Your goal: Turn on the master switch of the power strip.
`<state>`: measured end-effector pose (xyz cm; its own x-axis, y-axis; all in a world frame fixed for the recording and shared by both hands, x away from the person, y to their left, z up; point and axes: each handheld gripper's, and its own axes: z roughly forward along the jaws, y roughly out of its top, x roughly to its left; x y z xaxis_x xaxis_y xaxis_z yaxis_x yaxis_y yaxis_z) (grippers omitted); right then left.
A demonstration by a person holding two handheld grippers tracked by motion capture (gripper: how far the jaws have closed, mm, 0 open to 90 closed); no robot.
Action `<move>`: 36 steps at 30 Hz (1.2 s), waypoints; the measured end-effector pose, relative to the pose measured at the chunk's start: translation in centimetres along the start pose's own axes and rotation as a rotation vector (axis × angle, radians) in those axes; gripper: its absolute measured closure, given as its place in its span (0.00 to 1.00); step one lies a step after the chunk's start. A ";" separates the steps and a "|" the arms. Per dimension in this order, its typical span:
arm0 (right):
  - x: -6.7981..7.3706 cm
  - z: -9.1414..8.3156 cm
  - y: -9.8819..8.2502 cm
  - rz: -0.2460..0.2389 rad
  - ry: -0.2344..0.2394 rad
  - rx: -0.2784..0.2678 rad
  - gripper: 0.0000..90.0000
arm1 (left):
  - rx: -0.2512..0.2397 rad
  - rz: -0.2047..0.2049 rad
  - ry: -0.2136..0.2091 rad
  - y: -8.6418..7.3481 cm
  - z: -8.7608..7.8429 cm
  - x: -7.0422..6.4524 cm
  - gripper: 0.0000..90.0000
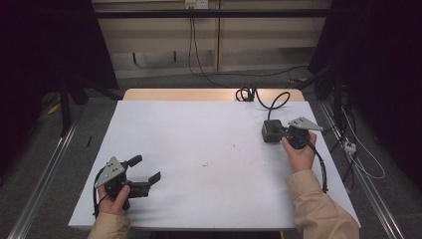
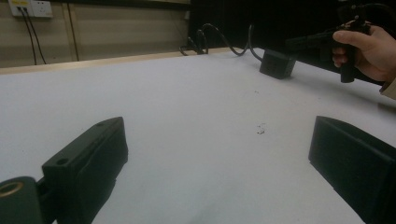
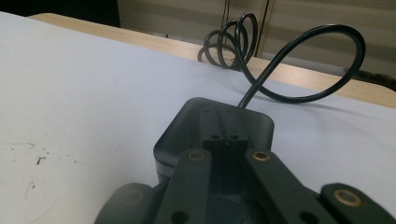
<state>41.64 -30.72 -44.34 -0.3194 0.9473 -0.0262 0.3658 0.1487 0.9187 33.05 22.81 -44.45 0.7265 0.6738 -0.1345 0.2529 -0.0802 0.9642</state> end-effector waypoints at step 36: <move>0.2 0.0 -0.1 0.003 -0.010 0.002 1.00 | -0.001 0.000 0.003 0.0 -0.1 0.0 0.05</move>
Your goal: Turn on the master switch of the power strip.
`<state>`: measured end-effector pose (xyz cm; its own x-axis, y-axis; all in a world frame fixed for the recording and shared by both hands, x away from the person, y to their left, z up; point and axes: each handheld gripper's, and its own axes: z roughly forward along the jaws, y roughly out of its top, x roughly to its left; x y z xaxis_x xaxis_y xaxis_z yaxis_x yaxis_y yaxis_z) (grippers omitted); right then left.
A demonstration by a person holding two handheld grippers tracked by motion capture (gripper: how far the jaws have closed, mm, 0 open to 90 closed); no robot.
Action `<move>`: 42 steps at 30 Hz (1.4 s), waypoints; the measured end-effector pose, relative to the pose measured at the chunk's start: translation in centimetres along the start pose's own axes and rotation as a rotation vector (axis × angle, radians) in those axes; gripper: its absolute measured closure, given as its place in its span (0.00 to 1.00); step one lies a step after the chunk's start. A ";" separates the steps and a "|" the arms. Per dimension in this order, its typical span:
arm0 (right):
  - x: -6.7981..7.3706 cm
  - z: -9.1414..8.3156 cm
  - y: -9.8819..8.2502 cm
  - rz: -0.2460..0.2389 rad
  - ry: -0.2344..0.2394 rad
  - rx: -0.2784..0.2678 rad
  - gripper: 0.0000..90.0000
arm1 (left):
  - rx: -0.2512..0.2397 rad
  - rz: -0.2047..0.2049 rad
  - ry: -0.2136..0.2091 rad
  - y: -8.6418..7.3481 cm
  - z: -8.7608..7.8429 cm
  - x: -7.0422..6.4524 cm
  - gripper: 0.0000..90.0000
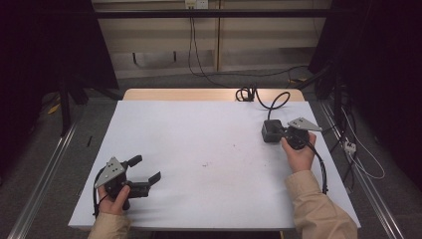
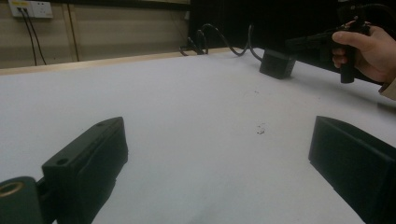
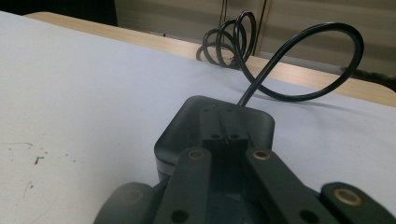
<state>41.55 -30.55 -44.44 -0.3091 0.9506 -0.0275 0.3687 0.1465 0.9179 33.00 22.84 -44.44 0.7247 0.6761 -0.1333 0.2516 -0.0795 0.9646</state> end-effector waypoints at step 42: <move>-0.1 -0.5 0.3 0.011 -0.003 -0.010 0.93 | -0.004 -0.002 -0.003 0.0 0.1 0.2 0.05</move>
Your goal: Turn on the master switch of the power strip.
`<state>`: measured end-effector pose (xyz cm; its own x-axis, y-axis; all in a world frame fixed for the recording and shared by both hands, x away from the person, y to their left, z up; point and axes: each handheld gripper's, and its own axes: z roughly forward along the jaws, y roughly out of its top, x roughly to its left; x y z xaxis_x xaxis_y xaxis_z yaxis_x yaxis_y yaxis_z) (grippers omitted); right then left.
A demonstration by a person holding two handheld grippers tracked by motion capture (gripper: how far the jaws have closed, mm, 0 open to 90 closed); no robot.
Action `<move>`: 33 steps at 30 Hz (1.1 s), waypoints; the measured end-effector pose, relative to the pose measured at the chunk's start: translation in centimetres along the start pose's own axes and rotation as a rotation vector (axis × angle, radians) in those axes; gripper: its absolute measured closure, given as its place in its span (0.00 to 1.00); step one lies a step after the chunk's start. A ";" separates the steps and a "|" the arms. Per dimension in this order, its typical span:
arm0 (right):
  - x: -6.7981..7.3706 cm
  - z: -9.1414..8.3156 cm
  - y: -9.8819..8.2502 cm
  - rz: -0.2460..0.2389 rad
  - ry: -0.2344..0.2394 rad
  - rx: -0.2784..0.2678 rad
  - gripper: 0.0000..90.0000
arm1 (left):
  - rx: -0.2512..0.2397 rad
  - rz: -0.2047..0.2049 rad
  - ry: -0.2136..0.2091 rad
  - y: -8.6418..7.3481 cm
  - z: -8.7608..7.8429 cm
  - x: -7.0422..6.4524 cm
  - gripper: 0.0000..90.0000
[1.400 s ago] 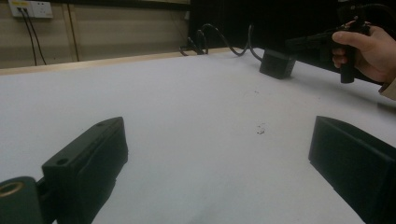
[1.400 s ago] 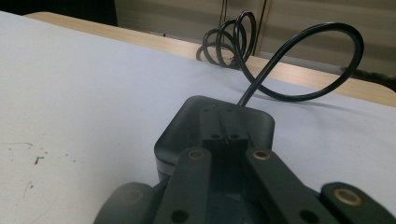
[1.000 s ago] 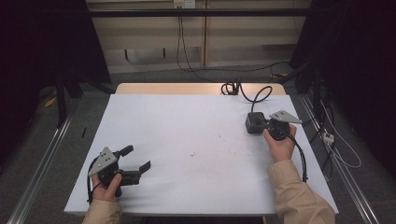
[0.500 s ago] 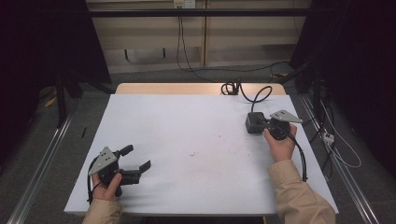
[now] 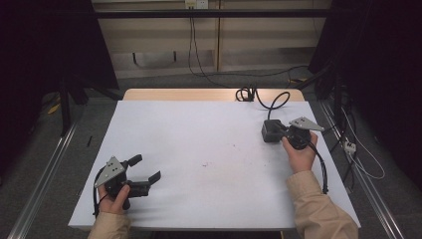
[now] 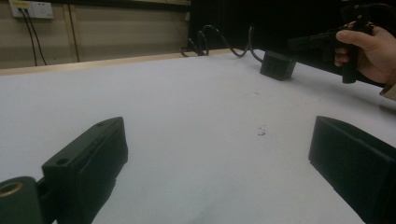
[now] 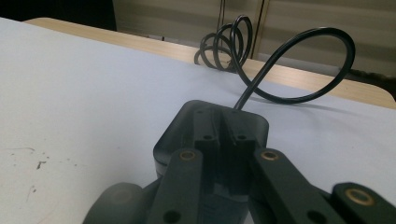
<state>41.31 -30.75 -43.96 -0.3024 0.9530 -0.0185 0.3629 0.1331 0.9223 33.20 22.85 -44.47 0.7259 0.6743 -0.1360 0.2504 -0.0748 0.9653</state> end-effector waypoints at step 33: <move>2.5 -2.5 0.5 0.050 0.186 -0.030 0.25 | -0.005 0.001 -0.009 0.2 0.4 -0.2 0.05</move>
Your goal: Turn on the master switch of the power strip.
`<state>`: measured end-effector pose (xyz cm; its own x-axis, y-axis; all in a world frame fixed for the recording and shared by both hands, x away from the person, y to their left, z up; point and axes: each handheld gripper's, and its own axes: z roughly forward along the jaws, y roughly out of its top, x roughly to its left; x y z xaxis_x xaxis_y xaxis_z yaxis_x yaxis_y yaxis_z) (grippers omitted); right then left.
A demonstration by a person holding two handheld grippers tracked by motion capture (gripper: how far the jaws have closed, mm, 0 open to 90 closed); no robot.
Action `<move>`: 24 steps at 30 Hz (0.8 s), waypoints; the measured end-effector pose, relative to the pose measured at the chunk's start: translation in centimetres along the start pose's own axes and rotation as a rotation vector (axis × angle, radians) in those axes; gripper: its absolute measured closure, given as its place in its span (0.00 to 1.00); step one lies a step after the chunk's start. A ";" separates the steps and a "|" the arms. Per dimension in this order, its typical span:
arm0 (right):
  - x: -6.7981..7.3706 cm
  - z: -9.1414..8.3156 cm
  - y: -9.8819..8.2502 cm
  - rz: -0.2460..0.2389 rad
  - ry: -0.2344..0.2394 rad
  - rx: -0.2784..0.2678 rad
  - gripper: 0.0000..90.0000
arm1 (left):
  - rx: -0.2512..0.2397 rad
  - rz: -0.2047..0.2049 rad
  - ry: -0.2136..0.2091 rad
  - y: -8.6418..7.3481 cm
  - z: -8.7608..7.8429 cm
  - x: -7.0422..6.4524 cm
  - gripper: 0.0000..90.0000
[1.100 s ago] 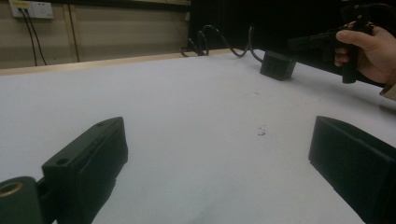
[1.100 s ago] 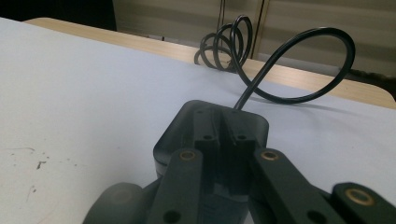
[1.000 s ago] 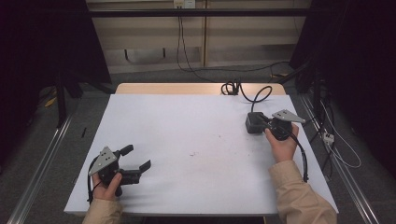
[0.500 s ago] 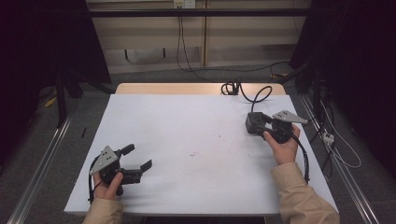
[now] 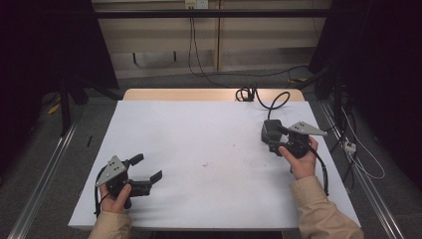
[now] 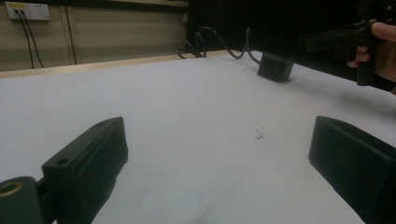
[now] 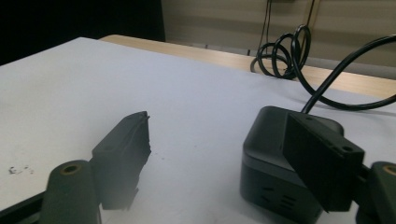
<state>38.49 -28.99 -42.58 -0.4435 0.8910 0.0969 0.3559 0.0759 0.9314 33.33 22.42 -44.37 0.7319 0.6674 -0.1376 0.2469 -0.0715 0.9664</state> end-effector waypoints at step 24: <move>3.0 -2.2 -1.5 -0.030 0.081 0.021 0.17 | -0.010 -0.002 0.005 0.1 -0.4 0.0 0.05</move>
<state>34.79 -27.43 -42.93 -0.5190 0.8492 0.0974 0.3583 0.1127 0.9268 33.10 22.68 -44.23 0.7280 0.6715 -0.1385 0.2423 -0.0630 0.9682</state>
